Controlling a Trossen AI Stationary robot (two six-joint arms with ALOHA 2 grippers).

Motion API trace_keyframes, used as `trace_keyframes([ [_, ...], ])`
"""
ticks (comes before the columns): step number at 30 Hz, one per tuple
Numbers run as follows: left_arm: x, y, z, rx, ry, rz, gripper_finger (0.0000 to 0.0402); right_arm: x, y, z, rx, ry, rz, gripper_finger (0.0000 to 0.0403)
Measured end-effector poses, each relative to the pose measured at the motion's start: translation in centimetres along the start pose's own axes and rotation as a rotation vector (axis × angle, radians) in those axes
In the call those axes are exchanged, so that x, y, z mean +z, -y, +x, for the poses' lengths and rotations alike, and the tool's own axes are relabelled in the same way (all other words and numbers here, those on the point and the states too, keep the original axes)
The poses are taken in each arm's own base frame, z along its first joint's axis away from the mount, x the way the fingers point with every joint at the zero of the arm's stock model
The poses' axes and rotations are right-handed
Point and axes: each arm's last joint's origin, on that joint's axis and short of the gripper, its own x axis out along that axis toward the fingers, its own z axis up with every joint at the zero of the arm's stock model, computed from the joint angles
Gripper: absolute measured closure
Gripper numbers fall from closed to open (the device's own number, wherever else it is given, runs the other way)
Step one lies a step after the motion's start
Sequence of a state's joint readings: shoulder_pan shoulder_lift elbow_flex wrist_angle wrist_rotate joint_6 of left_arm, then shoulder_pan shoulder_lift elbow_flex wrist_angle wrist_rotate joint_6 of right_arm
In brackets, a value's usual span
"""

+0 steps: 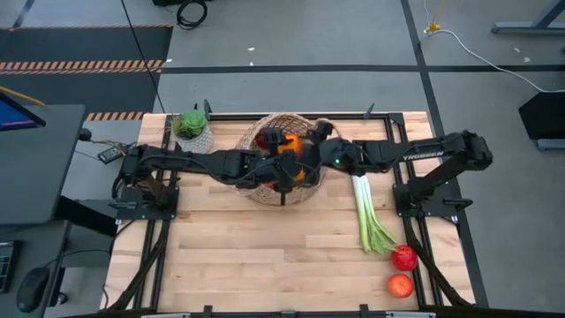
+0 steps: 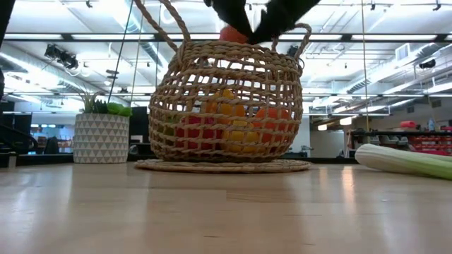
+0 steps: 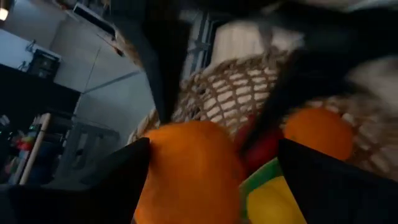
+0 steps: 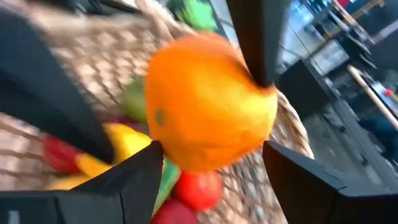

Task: Build produce basket
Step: Put the orange into the basket, then put the celery into the basket

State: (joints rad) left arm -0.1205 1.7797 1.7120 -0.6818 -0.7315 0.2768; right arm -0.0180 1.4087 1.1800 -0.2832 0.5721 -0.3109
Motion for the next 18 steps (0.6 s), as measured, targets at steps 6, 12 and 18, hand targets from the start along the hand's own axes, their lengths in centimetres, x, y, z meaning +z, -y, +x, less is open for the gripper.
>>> trace_keyframes([
  [6,-0.3,0.9,0.4,-0.067,-0.013,0.035,0.0047,-0.9,1.6,0.7,-0.075,-0.076,0.054,0.0124],
  [12,-0.4,0.4,0.2,-0.006,-0.037,0.043,0.0047,-1.5,1.4,0.8,-0.055,-0.113,0.057,0.0124],
  [18,-0.8,0.4,0.2,0.044,-0.083,0.072,0.0047,-1.2,0.8,0.5,-0.034,-0.095,0.050,0.0124],
])
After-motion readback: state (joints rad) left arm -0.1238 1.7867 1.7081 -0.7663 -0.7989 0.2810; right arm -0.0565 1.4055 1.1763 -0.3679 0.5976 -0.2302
